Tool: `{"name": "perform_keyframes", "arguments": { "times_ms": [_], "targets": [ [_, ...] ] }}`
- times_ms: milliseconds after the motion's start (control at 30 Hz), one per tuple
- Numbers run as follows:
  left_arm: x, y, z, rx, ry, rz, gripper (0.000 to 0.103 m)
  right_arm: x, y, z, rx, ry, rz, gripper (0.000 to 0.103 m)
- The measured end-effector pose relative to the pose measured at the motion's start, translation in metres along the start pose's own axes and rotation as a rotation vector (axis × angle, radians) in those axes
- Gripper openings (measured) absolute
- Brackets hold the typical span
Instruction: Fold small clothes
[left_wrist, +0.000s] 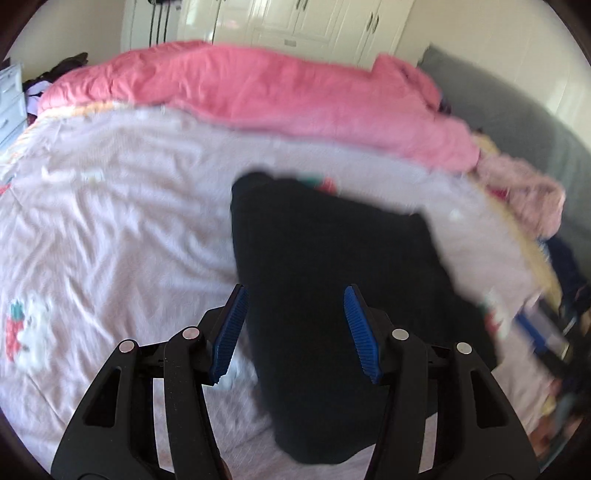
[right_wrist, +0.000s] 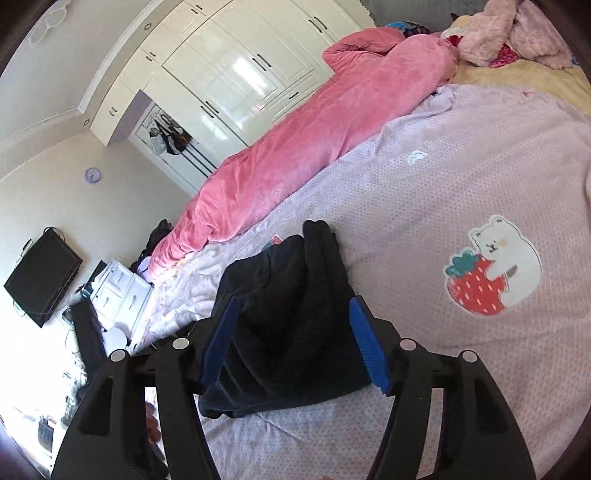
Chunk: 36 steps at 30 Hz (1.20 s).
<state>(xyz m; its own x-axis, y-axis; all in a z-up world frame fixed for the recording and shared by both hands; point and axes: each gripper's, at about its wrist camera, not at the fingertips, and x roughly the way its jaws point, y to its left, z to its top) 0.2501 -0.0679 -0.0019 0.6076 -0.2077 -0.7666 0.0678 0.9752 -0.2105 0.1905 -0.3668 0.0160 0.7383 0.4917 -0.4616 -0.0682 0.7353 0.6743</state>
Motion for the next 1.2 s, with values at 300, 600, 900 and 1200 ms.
{"name": "perform_keyframes", "arguments": {
  "times_ms": [300,600,900,1200],
  "targets": [
    [0.012,-0.007,-0.016,0.053,0.007,-0.008,0.045,0.076,0.022,0.025,-0.117,0.232,-0.011,0.062],
    [0.009,-0.005,-0.021,0.053,0.007,-0.049,0.047,0.127,-0.001,0.009,-0.023,0.317,-0.004,0.040],
    [-0.004,-0.005,-0.019,0.020,-0.004,-0.118,0.054,0.086,0.049,0.016,-0.370,0.173,-0.067,0.014],
    [0.000,-0.023,-0.026,0.059,0.010,-0.118,0.068,0.117,0.005,0.009,-0.337,0.230,-0.192,0.015]
  ]
}}
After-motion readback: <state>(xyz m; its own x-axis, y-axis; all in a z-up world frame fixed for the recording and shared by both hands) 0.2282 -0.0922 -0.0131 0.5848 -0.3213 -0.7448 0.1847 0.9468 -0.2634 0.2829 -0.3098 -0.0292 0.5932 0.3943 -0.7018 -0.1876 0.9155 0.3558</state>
